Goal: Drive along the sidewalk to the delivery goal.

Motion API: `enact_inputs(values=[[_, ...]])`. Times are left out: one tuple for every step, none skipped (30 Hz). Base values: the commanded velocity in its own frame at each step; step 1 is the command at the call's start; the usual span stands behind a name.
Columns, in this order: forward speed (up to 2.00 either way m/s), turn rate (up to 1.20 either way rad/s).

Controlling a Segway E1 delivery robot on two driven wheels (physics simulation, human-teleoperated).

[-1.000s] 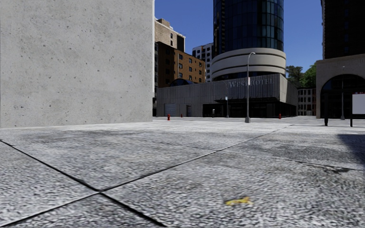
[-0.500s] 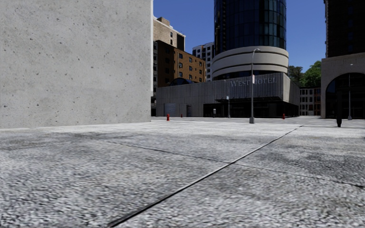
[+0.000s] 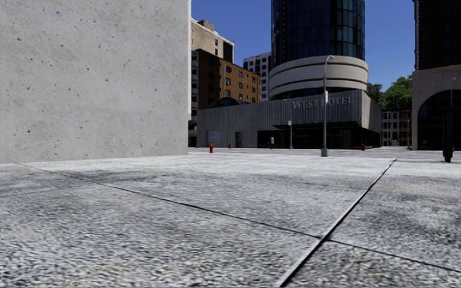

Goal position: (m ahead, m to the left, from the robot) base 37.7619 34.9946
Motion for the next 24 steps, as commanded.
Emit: enact_inputs(values=[[2.00,0.00],[2.00,0.00],[2.00,0.00],[2.00,0.00],[2.00,0.00],[2.00,0.00],[2.00,0.00],[2.00,0.00],[2.00,0.00],[2.00,0.00],[2.00,0.00],[2.00,0.00],[2.00,0.00],[2.00,0.00],[2.00,0.00],[2.00,0.00],[2.00,0.00],[2.00,0.00],[2.00,0.00],[2.00,0.00],[2.00,0.00],[2.00,0.00],[2.00,0.00],[2.00,0.00]])
